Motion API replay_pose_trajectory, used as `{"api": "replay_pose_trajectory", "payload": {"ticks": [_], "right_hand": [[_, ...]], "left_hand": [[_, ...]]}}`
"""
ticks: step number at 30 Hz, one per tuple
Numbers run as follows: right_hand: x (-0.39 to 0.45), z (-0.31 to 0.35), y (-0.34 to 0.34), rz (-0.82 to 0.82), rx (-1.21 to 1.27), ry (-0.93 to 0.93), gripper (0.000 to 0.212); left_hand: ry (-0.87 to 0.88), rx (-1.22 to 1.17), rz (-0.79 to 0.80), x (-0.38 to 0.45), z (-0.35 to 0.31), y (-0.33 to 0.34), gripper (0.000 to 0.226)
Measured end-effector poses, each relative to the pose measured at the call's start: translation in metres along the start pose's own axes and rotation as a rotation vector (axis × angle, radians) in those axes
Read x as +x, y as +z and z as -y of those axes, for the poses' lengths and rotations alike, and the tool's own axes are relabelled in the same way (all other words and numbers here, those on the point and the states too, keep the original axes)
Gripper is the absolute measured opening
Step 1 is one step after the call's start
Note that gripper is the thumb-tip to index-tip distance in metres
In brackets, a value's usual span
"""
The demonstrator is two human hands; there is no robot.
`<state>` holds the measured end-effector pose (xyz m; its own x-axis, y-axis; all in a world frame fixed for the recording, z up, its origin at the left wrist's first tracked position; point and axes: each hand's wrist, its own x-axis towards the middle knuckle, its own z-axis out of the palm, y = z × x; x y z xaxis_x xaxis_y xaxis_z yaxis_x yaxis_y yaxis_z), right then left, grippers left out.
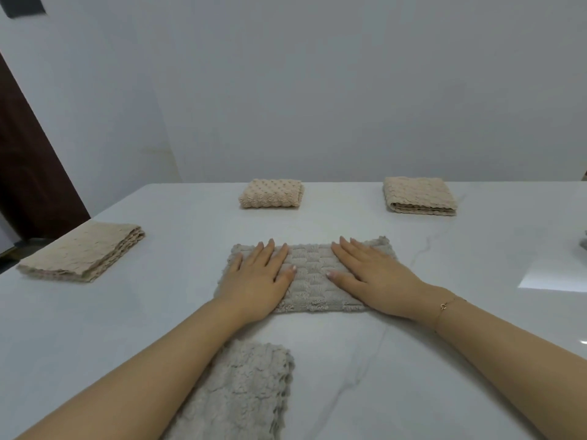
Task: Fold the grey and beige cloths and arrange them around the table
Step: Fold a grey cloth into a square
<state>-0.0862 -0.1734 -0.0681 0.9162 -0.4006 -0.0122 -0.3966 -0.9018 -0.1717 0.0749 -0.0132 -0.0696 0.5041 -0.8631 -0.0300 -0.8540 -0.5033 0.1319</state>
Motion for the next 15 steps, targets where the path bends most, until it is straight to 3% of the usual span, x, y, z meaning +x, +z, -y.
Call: {"api": "replay_pose_trajectory", "payload": {"ticks": [6,10,12,15], "right_hand": [[-0.013,-0.03,-0.009,0.035,0.08,0.069,0.07],[-0.022,-0.046,-0.011,-0.001,0.165,0.096,0.064],[-0.024,-0.049,-0.012,-0.049,0.347,0.121,0.059],[-0.028,-0.05,-0.019,-0.075,0.787,0.147,0.056]], "left_hand": [[-0.03,0.009,-0.033,-0.001,0.0,0.003,0.056],[-0.081,0.004,0.046,-0.001,-0.003,-0.005,0.057],[-0.097,0.043,0.087,0.0,-0.007,-0.014,0.061],[-0.002,0.092,-0.093,-0.005,-0.033,-0.031,0.062]]}}
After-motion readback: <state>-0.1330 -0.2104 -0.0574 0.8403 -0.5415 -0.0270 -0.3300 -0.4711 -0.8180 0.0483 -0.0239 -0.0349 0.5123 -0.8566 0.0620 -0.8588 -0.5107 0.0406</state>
